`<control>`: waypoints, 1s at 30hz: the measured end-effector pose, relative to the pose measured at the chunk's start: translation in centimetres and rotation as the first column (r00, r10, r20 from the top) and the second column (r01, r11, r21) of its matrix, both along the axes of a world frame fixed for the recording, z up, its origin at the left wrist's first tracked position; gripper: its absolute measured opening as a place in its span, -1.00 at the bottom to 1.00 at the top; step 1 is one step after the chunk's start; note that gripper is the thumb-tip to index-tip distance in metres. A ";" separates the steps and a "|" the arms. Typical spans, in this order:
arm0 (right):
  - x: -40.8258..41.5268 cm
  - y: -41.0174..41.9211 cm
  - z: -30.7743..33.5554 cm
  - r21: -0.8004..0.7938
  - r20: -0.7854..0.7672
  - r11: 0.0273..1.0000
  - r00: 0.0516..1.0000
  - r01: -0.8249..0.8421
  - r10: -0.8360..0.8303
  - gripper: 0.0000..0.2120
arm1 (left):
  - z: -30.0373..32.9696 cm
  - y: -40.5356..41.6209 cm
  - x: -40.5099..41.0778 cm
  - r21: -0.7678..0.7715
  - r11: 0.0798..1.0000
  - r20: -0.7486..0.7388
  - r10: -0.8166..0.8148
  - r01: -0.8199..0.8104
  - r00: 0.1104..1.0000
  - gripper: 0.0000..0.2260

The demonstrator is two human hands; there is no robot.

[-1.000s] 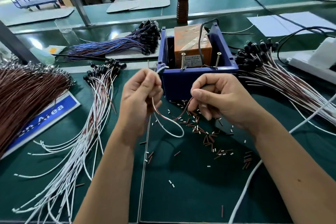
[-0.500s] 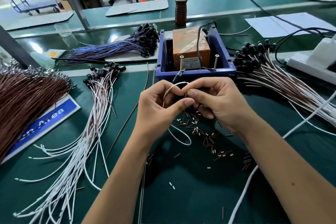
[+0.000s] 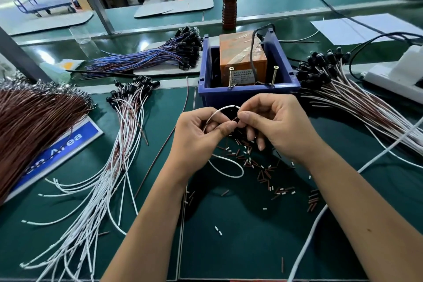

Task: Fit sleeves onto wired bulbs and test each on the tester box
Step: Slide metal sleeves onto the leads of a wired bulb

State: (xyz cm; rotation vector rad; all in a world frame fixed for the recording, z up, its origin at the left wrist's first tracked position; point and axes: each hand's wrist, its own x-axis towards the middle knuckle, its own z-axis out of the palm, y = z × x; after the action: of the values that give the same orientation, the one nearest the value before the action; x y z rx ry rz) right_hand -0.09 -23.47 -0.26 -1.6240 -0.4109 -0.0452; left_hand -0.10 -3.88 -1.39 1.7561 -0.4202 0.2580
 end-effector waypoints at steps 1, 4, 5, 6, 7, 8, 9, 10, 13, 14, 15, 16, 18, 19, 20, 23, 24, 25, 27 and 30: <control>-0.1 0.1 -0.1 -0.008 0.012 1.000 1.000 0.014 -0.014 -0.96 | 0.0 0.1 0.0 -0.006 1.000 -0.011 -0.003 0.003 1.000 -0.87; -0.4 0.8 -0.6 -0.049 0.038 0.997 0.998 0.056 -0.054 -0.95 | -0.1 0.4 0.2 -0.007 1.000 -0.041 -0.001 0.001 0.999 -0.89; -0.4 0.9 -0.7 -0.058 0.038 0.996 0.997 0.070 -0.068 -0.94 | -0.1 0.5 0.3 -0.005 1.000 -0.048 -0.003 0.003 0.999 -0.89; -0.5 1.0 -0.9 -0.062 0.039 0.994 0.995 0.093 -0.091 -0.93 | -0.2 0.6 0.3 -0.004 1.000 -0.055 -0.008 0.008 0.998 -0.88; -0.4 1.0 -1.0 -0.061 0.041 0.990 0.992 0.124 -0.122 -0.92 | -0.2 0.8 0.3 -0.002 1.000 -0.061 -0.010 0.010 0.998 -0.88; -0.4 0.9 -1.1 -0.061 0.046 0.985 0.987 0.159 -0.157 -0.91 | -0.3 1.0 0.4 0.000 1.000 -0.070 -0.007 0.007 0.997 -0.88; -0.4 0.7 -1.2 -0.073 0.062 0.979 0.980 0.192 -0.188 -0.91 | -0.4 1.1 0.4 0.000 1.000 -0.083 0.001 -0.001 0.997 -0.89; -0.5 0.6 -1.4 -0.105 0.090 0.971 0.975 0.214 -0.205 -0.92 | -0.5 1.2 0.4 -0.002 1.000 -0.093 0.010 -0.011 0.996 -0.89; -0.9 0.7 -1.6 -0.189 0.185 0.952 0.961 0.242 -0.207 -0.88 | -0.7 1.0 0.4 0.030 1.000 -0.079 0.002 0.001 0.997 -0.85; -1.0 0.9 -1.6 -0.173 0.199 0.957 0.960 0.234 -0.199 -0.88 | -0.7 0.8 0.5 0.047 0.999 -0.070 -0.002 0.006 0.998 -0.86; -1.1 1.0 -1.5 -0.139 0.196 0.966 0.963 0.216 -0.187 -0.89 | -0.8 0.6 0.4 0.061 0.998 -0.064 -0.005 0.009 0.998 -0.87; -1.1 1.1 -1.4 -0.105 0.187 0.975 0.966 0.198 -0.176 -0.91 | -0.8 0.4 0.5 0.070 0.997 -0.059 -0.004 0.008 0.998 -0.88; -1.1 1.1 -1.3 -0.083 0.185 0.981 0.970 0.174 -0.157 -0.93 | -1.0 0.3 0.5 0.090 0.996 -0.046 0.006 -0.002 0.999 -0.90; -1.2 1.1 -1.3 -0.087 0.189 0.982 0.971 0.168 -0.150 -0.95 | -1.1 0.4 0.5 0.100 0.995 -0.040 0.009 -0.005 0.999 -0.90; -1.2 1.1 -1.3 -0.094 0.193 0.982 0.971 0.165 -0.145 -0.97 | -1.2 0.4 0.5 0.110 0.994 -0.037 0.012 -0.007 0.999 -0.91; -1.4 1.2 -1.2 -0.098 0.216 0.979 0.964 0.177 -0.153 -0.97 | -1.3 0.4 0.5 0.140 0.990 -0.043 0.015 -0.009 0.999 -0.94; -1.4 1.2 -1.2 -0.097 0.224 0.979 0.962 0.180 -0.155 -0.97 | -1.4 0.4 0.5 0.149 0.989 -0.044 0.014 -0.008 0.999 -0.95; -1.4 1.1 -1.1 -0.098 0.235 0.978 0.959 0.183 -0.156 -0.97 | -1.4 0.4 0.5 0.156 0.988 -0.044 0.014 -0.007 0.999 -0.95; -1.4 1.1 -1.1 -0.101 0.258 0.977 0.953 0.188 -0.157 -0.97 | -1.4 0.4 0.5 0.163 0.987 -0.049 0.011 -0.003 0.999 -0.94; -1.3 1.1 -1.0 -0.091 0.283 0.978 0.947 0.185 -0.153 -0.97 | -1.4 0.5 0.4 0.167 0.986 -0.056 -0.006 0.016 0.998 -0.87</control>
State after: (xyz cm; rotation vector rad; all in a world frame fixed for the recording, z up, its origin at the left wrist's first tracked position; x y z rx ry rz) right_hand -1.43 -22.42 -1.23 -1.7723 -0.4924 -0.3875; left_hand 0.34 -3.39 -2.80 1.9202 -0.4211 0.1696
